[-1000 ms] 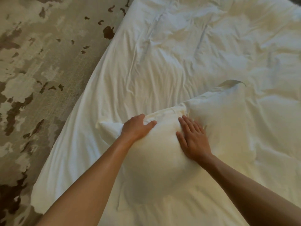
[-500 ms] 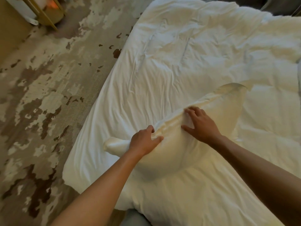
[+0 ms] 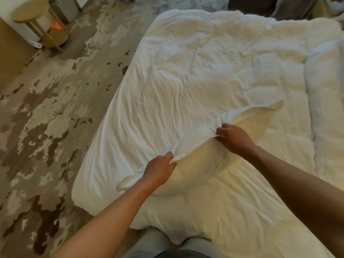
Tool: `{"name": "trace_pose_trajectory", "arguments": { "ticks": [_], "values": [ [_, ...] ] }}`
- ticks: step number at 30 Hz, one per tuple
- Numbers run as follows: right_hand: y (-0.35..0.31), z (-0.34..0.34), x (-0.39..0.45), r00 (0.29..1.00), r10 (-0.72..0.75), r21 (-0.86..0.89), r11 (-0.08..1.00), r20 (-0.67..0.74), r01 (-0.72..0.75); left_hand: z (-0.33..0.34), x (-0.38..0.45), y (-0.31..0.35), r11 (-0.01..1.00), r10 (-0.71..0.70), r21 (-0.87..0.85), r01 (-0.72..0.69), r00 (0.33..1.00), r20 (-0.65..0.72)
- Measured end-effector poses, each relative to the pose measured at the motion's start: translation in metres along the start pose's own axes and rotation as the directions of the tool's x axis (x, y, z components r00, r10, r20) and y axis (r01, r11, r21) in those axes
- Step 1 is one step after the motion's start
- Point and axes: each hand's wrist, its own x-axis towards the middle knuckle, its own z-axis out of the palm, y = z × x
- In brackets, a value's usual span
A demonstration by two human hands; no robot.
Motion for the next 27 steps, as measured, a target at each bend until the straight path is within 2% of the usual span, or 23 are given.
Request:
{"name": "trace_pose_trajectory", "arguments": {
  "ticks": [4,10,15,18,20,23,25,27],
  "values": [
    [-0.011,-0.008,-0.047,0.996,0.063,0.051,0.997,-0.064,-0.060,0.001,-0.017,0.005,0.996,0.087,0.014,-0.087,0.995,-0.039],
    [-0.051,-0.021,-0.128,0.956,0.243,0.118,0.967,-0.167,-0.225,-0.017,-0.035,0.002,0.967,0.249,0.098,-0.236,0.958,-0.142],
    [-0.094,-0.034,-0.189,0.887,0.358,0.158,0.933,-0.293,-0.324,-0.054,-0.036,0.004,0.922,0.386,0.156,-0.355,0.877,-0.286],
    [-0.110,-0.027,-0.221,0.821,0.466,0.215,0.884,-0.329,-0.416,-0.058,-0.034,0.012,0.898,0.439,0.154,-0.411,0.840,-0.320],
    [-0.118,-0.010,-0.238,0.769,0.552,0.217,0.834,-0.321,-0.508,-0.047,-0.035,0.015,0.888,0.456,0.211,-0.408,0.837,-0.302],
    [-0.129,0.029,-0.262,0.720,0.660,0.171,0.751,-0.215,-0.637,-0.015,-0.042,0.016,0.863,0.447,0.340,-0.374,0.879,-0.168],
    [-0.134,0.049,-0.274,0.701,0.697,0.195,0.717,-0.153,-0.670,0.002,-0.050,0.015,0.866,0.425,0.335,-0.371,0.899,-0.101],
    [-0.136,0.057,-0.280,0.686,0.712,0.271,0.697,-0.148,-0.664,0.008,-0.055,0.013,0.874,0.421,0.310,-0.374,0.902,-0.099]
  ]
}}
